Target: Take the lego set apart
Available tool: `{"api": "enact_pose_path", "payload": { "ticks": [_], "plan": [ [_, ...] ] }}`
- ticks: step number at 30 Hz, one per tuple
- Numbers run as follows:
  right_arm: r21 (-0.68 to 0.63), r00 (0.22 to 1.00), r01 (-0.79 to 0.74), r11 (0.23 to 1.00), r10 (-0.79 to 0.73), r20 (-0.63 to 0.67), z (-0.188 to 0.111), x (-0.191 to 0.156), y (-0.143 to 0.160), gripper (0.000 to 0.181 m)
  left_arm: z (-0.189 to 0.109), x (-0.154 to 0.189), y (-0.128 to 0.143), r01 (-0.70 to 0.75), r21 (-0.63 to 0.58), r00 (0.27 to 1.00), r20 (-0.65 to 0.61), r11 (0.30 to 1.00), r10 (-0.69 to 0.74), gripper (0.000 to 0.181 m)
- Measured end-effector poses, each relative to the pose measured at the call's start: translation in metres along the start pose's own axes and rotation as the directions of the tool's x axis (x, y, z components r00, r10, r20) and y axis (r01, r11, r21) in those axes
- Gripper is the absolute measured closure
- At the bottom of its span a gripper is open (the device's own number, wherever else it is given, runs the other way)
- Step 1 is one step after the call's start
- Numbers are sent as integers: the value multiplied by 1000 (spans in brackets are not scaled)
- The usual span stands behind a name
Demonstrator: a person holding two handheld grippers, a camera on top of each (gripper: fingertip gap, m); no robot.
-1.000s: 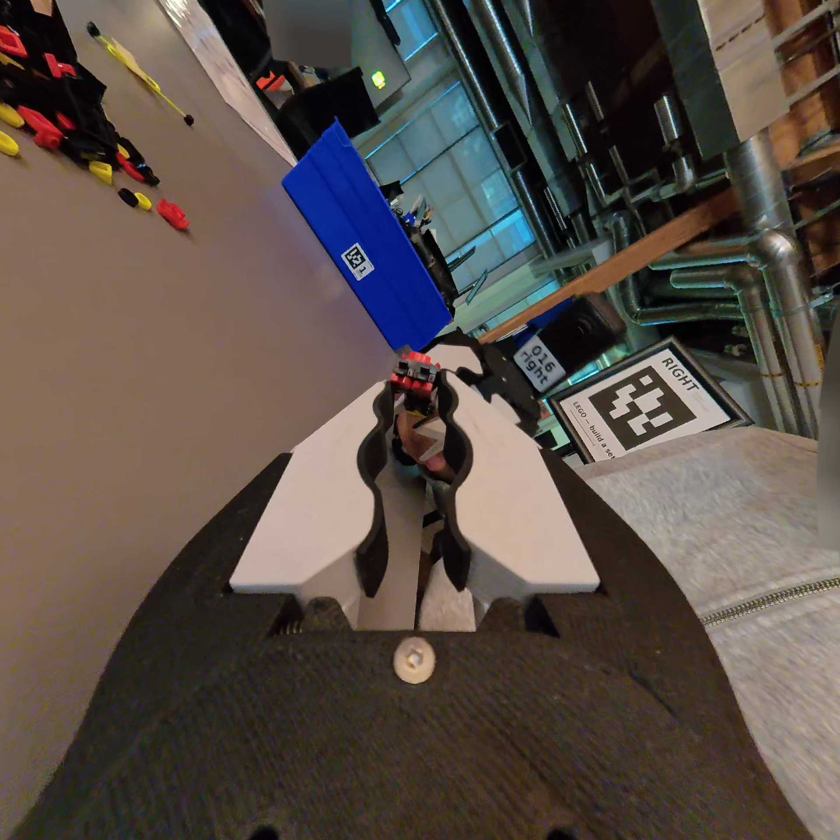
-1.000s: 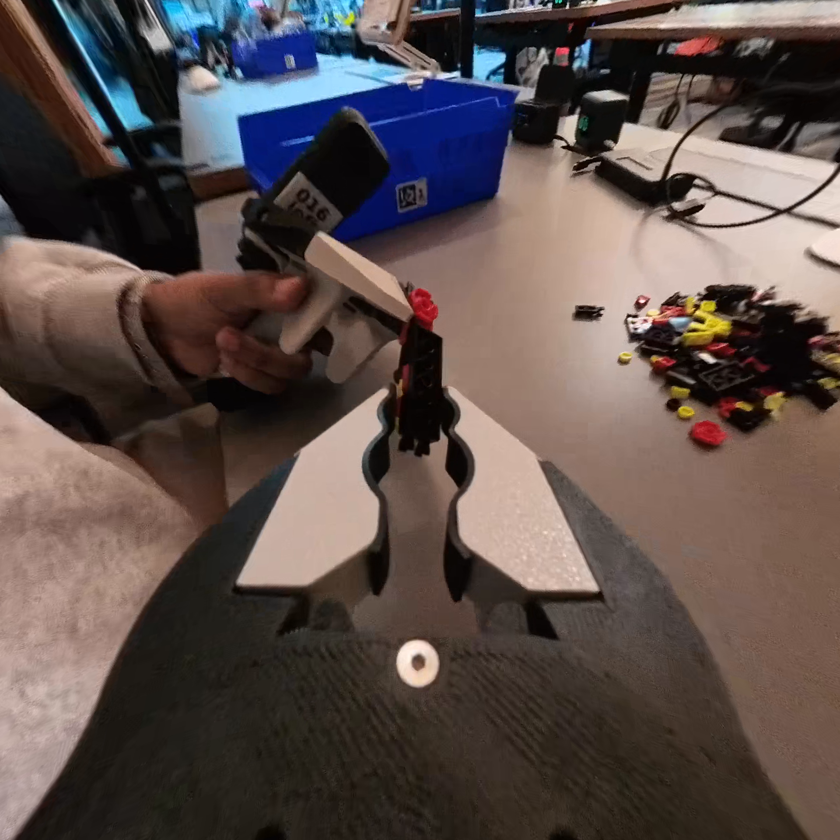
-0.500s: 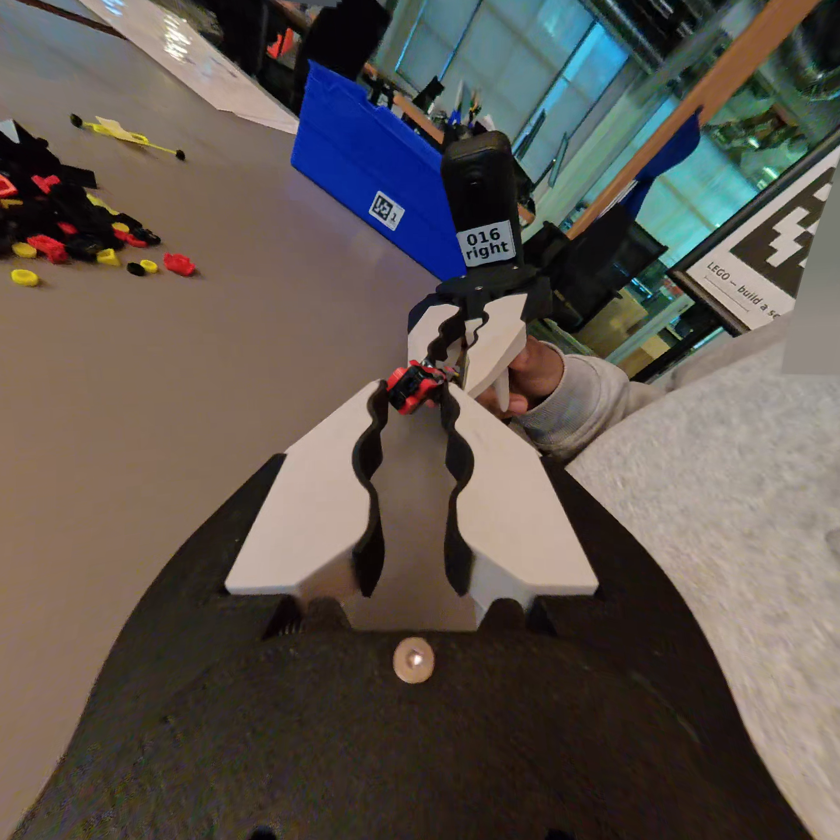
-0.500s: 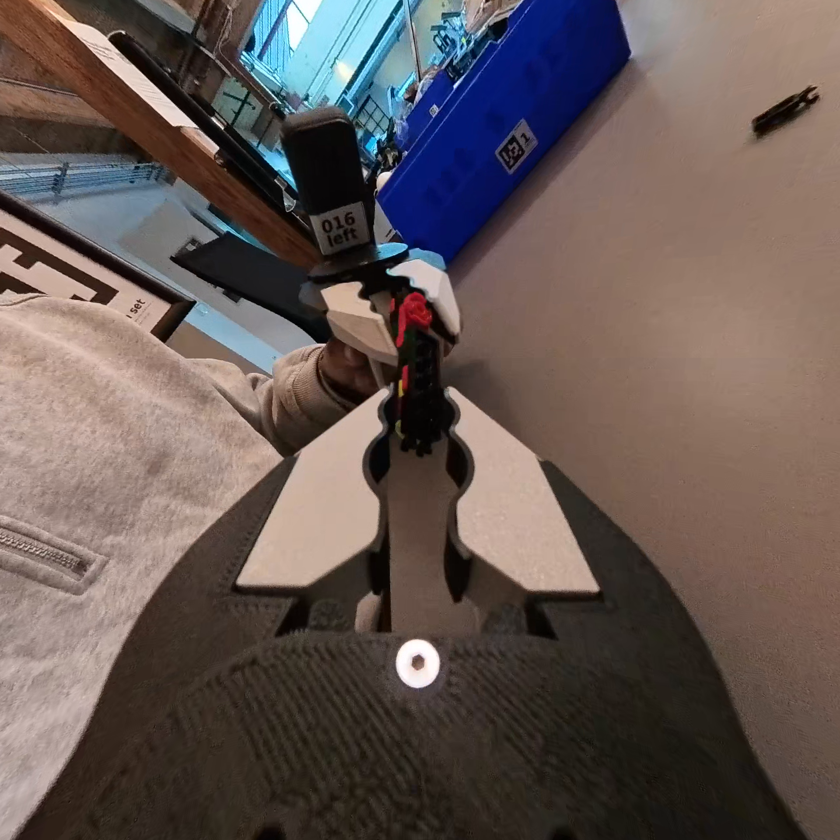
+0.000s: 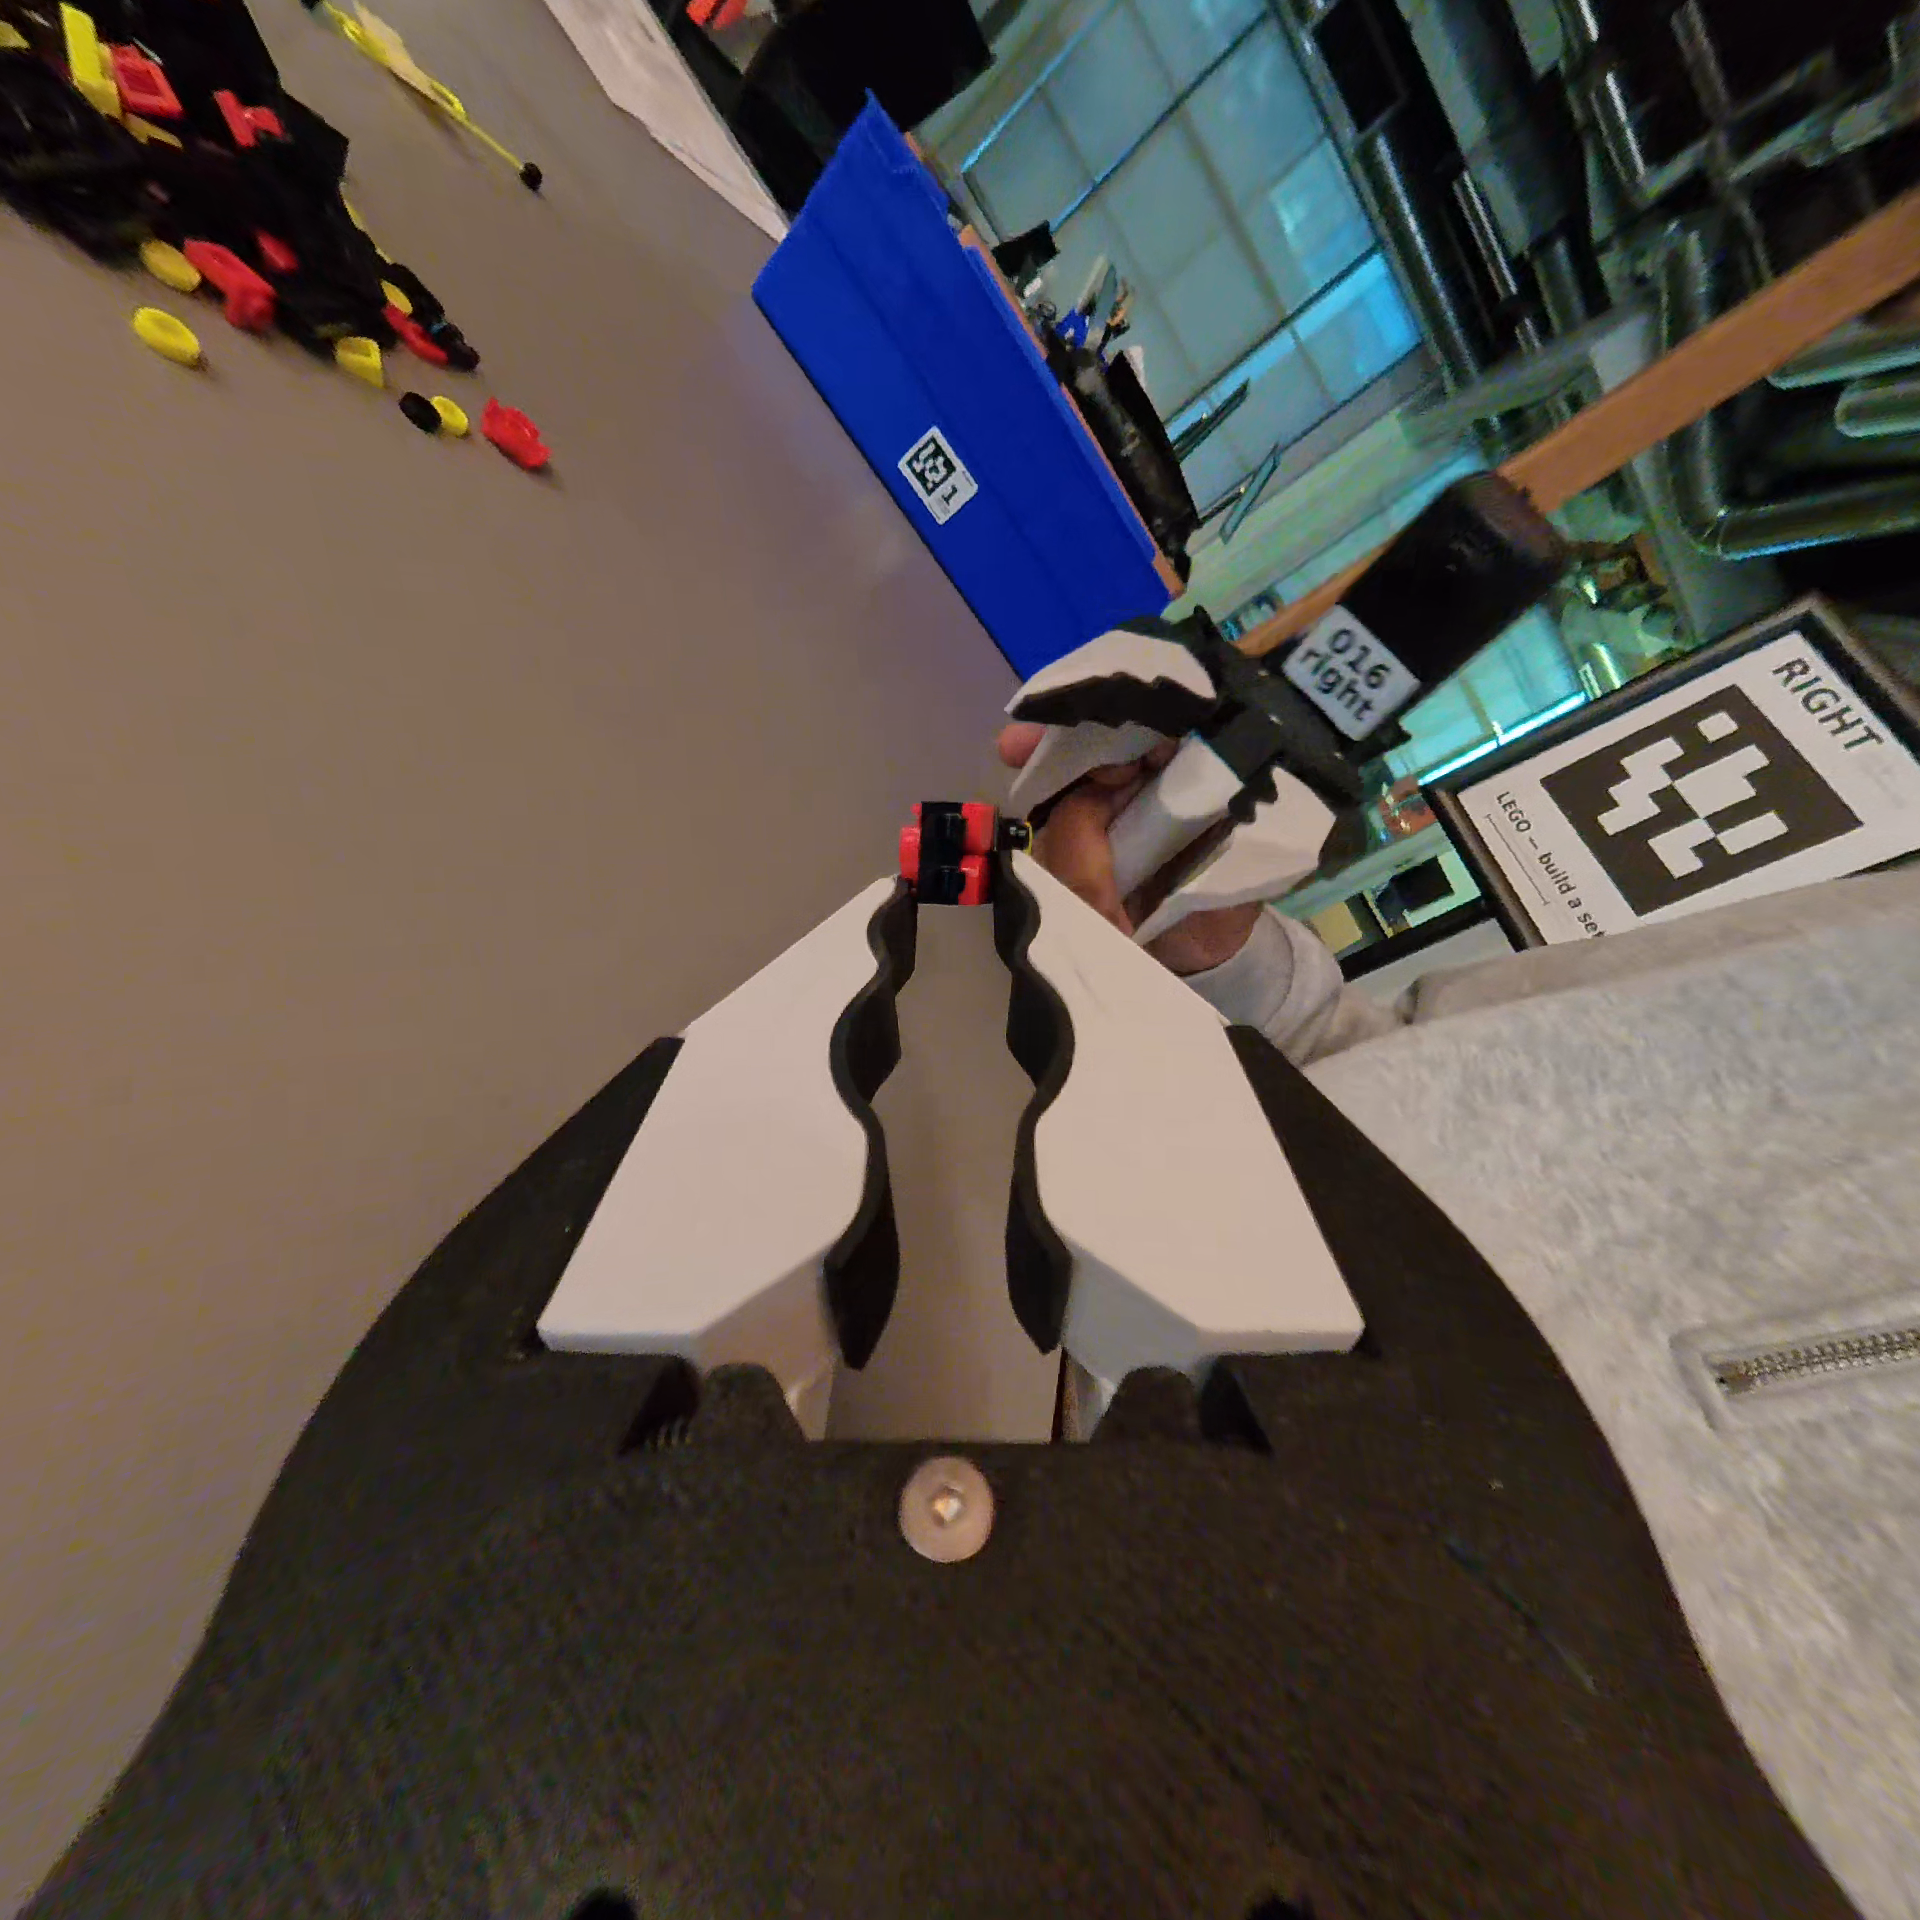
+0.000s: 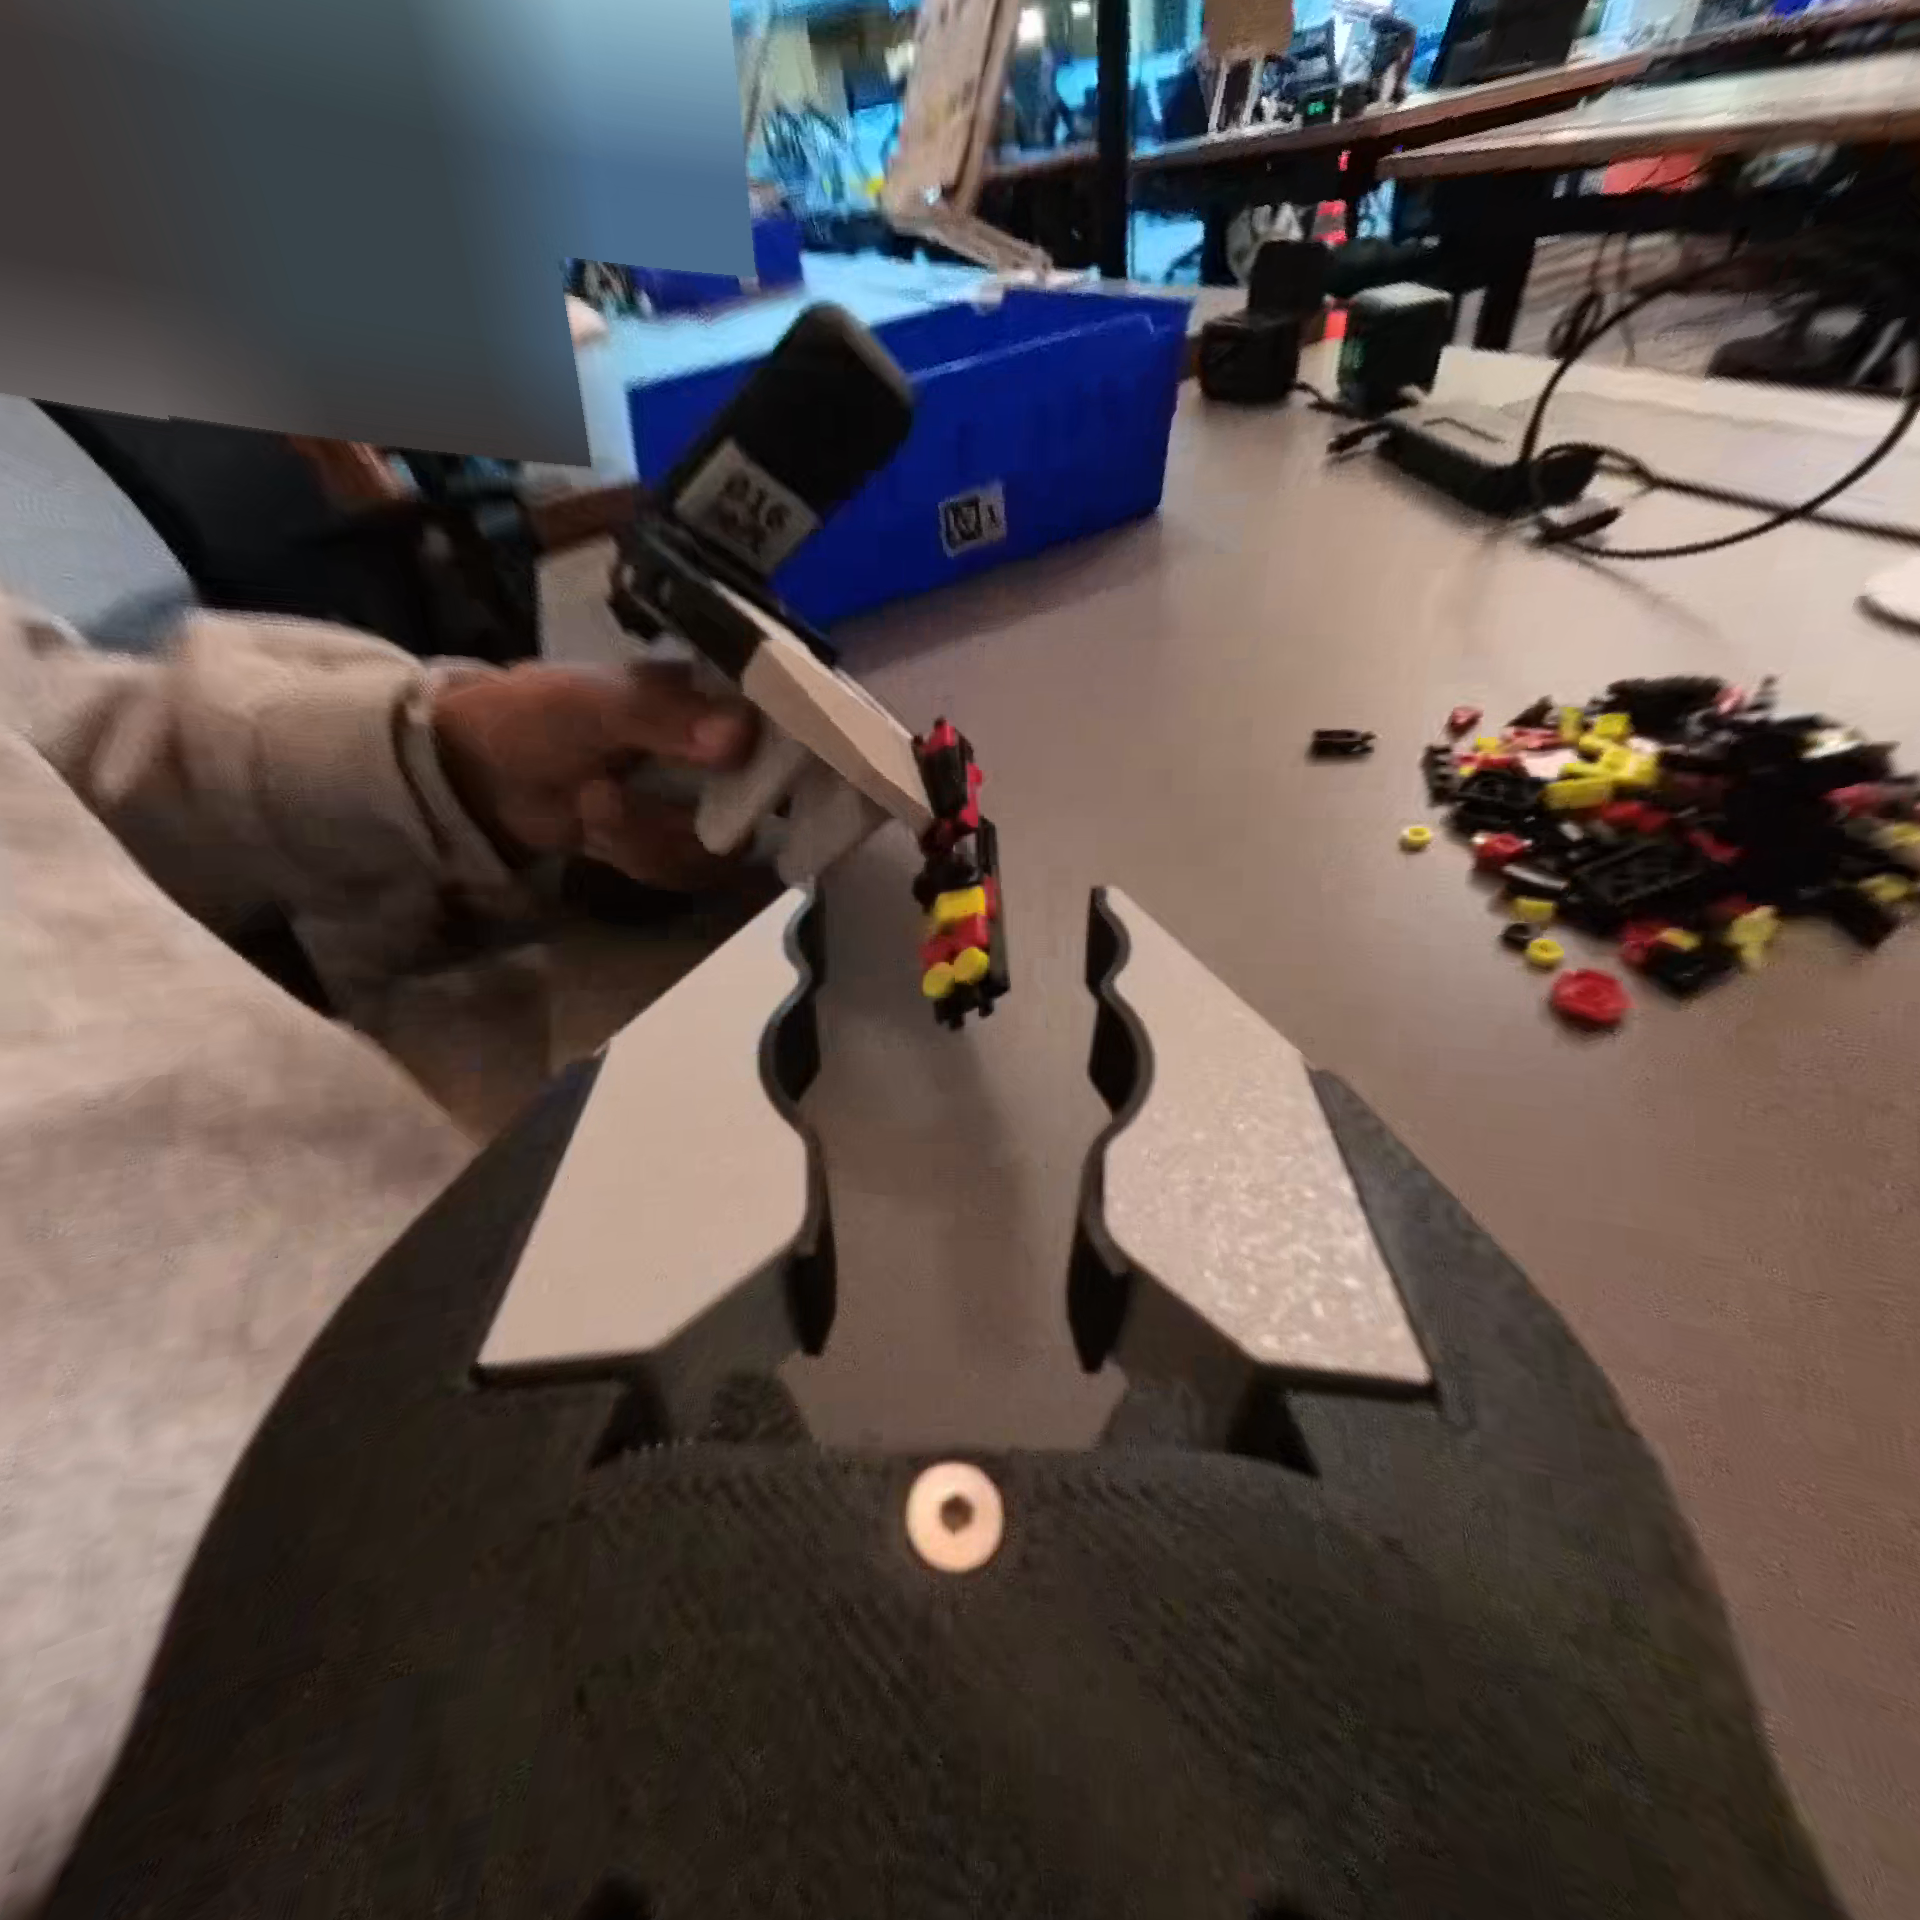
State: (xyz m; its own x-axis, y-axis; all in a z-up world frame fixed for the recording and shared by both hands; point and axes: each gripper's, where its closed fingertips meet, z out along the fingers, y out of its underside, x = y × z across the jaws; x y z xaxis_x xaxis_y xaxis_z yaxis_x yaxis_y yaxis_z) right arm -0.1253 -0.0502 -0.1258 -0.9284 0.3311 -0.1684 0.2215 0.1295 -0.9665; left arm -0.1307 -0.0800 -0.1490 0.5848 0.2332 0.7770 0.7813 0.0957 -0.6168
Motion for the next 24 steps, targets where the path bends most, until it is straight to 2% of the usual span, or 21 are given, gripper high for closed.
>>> {"api": "enact_pose_path", "payload": {
  "ticks": [2, 4, 7, 9, 15, 17, 20, 24],
  "plan": [
    [-103, 980, 181, 978, -188, -68, 6, -1, 13, 136, 2, 0, 5, -5, -33, 1000, 3, 999, 5, 166],
    [-220, 936, 311, 924, -338, -96, 11, 1, 29, 145, 3, -1, 7, -10, -46, 1000, 15, 999, 11, 166],
    [-296, 892, 408, 864, -446, -71, 17, -5, 42, 160, 4, -3, 10, -19, -65, 999, 38, 998, 21, 166],
    [-333, 887, 415, 846, -458, -59, 20, -6, 49, 156, 4, -4, 12, -15, -76, 999, 40, 997, 18, 166],
    [-417, 886, 408, 812, -463, -36, 22, -3, 63, 163, 3, -13, 21, -31, -149, 993, 109, 988, 47, 164],
    [-422, 895, 394, 816, -444, -23, 21, -4, 65, 164, 0, -21, 15, -56, -130, 983, 166, 990, 77, 136],
    [-422, 912, 371, 827, -410, -2, 19, -6, 66, 164, -4, -19, 1, -161, -84, 967, 184, 983, 174, 116],
    [-402, 925, 363, 840, -377, 47, 18, -13, 66, 164, 1, 5, 7, -379, -136, 916, 90, 915, 392, 114]
  ]
}}
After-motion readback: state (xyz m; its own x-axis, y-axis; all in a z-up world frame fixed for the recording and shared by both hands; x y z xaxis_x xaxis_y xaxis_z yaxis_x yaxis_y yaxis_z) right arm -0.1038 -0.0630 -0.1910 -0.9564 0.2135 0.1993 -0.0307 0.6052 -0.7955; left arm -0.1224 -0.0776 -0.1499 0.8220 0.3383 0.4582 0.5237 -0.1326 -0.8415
